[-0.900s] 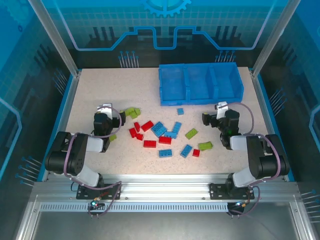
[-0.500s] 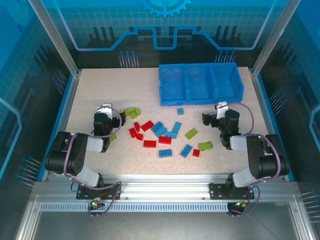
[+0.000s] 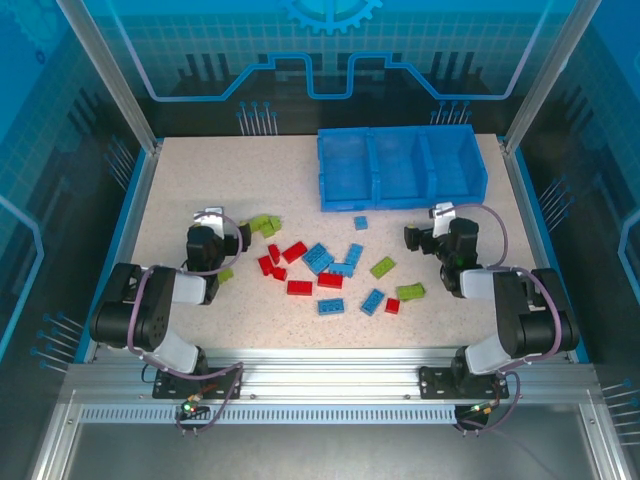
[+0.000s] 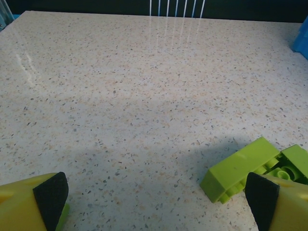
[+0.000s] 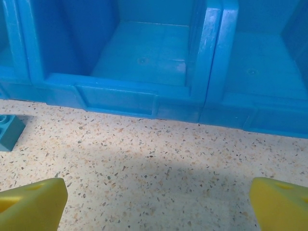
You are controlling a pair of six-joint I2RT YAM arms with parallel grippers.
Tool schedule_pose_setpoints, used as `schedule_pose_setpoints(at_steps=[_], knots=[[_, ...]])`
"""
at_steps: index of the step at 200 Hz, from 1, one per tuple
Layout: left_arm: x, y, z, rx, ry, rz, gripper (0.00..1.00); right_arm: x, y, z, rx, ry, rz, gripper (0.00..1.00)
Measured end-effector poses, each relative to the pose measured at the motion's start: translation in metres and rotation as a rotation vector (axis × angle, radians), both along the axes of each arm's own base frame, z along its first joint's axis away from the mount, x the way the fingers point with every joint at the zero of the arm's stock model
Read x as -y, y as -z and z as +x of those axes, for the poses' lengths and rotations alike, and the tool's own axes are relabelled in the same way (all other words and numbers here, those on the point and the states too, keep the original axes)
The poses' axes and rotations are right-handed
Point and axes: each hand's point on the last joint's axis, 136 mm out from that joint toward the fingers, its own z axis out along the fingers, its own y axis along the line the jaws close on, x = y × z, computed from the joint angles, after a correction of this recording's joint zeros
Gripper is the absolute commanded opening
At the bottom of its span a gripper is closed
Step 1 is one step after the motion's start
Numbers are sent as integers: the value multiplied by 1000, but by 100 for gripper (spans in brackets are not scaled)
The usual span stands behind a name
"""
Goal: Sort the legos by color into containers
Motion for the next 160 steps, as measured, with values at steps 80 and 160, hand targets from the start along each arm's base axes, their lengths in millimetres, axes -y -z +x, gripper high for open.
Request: schedule_pose_setpoints(at_steps=[80, 160], knots=[[14, -116, 23, -43, -55, -162, 99, -14, -89, 11, -149, 20, 109, 88], [100, -94, -36, -258, 100, -202, 99, -21, -80, 5, -413, 95, 64, 82]])
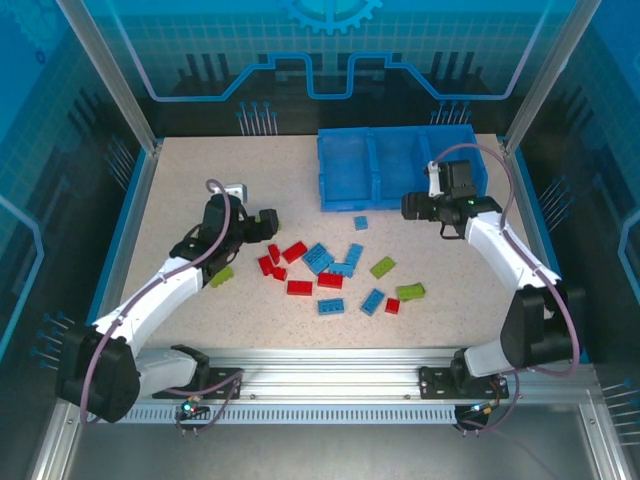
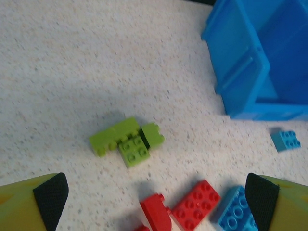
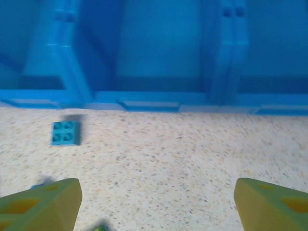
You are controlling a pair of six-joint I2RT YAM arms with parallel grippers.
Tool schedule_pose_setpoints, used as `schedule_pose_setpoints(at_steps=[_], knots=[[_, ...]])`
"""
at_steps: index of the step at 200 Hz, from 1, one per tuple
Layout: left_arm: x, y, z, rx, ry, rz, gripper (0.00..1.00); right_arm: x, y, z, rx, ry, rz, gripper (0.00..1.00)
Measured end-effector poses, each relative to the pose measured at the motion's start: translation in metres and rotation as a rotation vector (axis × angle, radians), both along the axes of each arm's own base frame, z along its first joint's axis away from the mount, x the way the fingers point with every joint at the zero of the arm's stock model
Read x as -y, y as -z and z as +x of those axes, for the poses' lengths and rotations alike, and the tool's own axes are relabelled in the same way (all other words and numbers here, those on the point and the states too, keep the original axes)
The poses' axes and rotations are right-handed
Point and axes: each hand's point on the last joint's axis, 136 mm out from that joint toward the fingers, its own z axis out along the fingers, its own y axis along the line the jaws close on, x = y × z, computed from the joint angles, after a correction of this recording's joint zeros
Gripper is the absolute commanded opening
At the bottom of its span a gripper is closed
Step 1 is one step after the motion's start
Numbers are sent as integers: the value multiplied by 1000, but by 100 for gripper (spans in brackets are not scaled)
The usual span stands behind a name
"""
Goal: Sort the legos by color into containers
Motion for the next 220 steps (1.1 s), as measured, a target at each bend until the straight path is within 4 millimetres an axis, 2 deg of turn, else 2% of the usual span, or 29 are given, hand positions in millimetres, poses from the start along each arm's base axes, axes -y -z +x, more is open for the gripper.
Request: schedule_pose_setpoints(at_steps=[21, 44, 84, 102, 140, 180, 220], knots=[[9, 5, -10, -21, 24, -4, 99, 21, 14, 15, -54, 65, -32, 81], [11, 8, -18, -28, 27, -14, 99, 37, 26, 34, -93, 109, -63, 81], [4, 13, -33, -39, 12, -25, 99, 43, 38, 60, -115, 117, -79, 77], [2, 12, -38, -37, 10, -29, 99, 44, 44, 74, -118, 120, -85, 71], [-2, 11, -44, -30, 2, -26, 99, 40, 63, 92, -153, 102, -68, 49], [-4, 17, -47, -46, -3, -16, 99, 31, 68, 97, -163, 76, -90, 29], [-5, 18, -48, -51, -8, -20, 99, -3, 68, 95, -155, 33, -101, 22]])
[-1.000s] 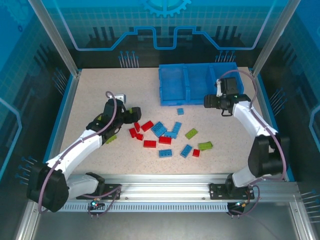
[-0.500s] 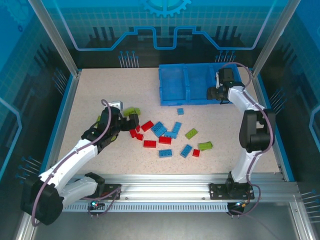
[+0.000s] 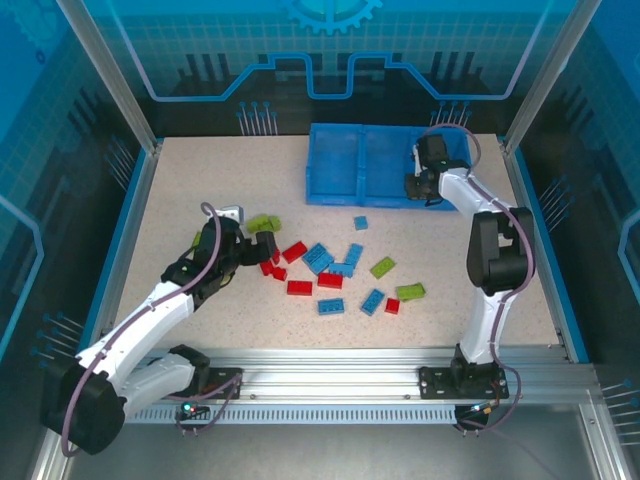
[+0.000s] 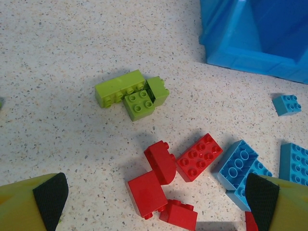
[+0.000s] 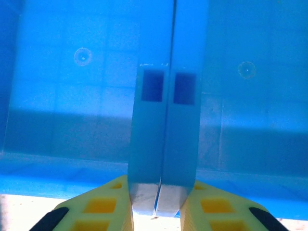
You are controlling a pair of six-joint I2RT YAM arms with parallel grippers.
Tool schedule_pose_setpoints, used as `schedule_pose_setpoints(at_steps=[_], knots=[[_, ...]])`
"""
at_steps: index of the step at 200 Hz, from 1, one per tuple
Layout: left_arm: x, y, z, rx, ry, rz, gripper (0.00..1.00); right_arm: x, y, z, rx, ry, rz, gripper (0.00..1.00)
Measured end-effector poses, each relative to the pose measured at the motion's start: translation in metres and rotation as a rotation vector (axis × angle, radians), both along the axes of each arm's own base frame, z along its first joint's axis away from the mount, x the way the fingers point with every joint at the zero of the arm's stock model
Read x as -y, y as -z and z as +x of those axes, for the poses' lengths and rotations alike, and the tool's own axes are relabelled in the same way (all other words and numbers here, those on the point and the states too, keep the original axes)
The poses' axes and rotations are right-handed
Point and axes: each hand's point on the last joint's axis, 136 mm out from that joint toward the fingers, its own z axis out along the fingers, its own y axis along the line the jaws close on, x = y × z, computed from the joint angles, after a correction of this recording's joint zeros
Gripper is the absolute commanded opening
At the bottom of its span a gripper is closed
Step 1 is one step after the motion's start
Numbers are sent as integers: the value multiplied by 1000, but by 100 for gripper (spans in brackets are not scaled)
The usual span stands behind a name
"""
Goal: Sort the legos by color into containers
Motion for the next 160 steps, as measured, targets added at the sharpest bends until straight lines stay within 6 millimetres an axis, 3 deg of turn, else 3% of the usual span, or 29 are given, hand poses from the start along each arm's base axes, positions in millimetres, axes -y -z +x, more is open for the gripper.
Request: schedule_pose_setpoints(at_steps=[56, 78, 98, 116, 128, 143, 160], knots=[[-1, 3, -1, -9, -11, -11, 99, -53, 1, -6, 17, -80, 1, 20], [-1, 6, -3, -14, -11, -9, 99, -65, 1, -11, 10, -60, 24, 23], [-1, 7, -3, -16, -12, -8, 99, -67, 3, -14, 6, -4, 66, 35], [-2, 7, -3, -14, -15, -6, 99, -69, 13, -27, -41, 49, 116, 61], [-3, 7, -4, -16, -17, -4, 99, -72, 22, -35, -73, 75, 138, 66], [-3, 8, -5, -23, -20, -3, 99, -78, 16, -39, -68, 81, 168, 76], [-4, 10, -6, -31, -26, -7, 99, -87, 9, -50, -75, 83, 186, 78]])
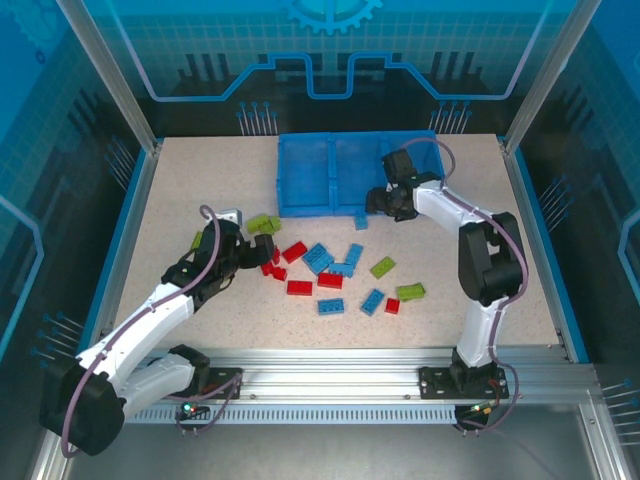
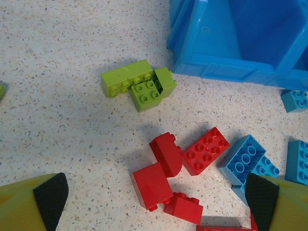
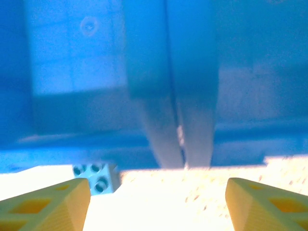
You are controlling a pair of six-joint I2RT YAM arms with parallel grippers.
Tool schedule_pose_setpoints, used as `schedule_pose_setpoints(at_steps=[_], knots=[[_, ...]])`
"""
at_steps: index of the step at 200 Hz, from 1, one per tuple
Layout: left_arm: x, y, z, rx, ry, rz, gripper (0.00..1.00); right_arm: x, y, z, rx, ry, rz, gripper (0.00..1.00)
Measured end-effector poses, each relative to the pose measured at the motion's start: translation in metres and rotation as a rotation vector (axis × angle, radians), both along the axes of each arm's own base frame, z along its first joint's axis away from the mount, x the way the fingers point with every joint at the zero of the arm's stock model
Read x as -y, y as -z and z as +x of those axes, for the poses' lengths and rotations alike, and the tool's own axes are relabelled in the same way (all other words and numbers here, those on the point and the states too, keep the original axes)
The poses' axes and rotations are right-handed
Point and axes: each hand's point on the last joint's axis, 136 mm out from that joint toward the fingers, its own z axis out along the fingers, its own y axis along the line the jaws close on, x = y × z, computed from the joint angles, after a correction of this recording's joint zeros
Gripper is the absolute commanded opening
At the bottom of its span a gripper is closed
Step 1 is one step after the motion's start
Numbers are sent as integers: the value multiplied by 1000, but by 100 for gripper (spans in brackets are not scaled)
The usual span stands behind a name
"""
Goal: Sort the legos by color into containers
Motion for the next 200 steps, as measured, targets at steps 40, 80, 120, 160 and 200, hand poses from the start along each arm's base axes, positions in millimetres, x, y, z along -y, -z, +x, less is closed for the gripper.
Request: schedule_pose_setpoints(at_steps=[40, 80, 120, 160, 200], knots=[[0, 1, -1, -8, -8, -7, 99, -8, -34, -31, -3, -18, 23, 78], [1, 4, -1, -16, -6, -5, 99, -26, -48, -111, -93, -19, 78, 77], [13, 18, -3, -59, 36, 16, 99, -50, -12, -206, -281, -21, 73, 76], [23, 25, -6, -82, 71, 28, 99, -55, 4, -245, -363, 28, 45, 72], [29, 29, -8, -92, 93, 37, 99, -57, 14, -257, -396, 75, 39, 70]])
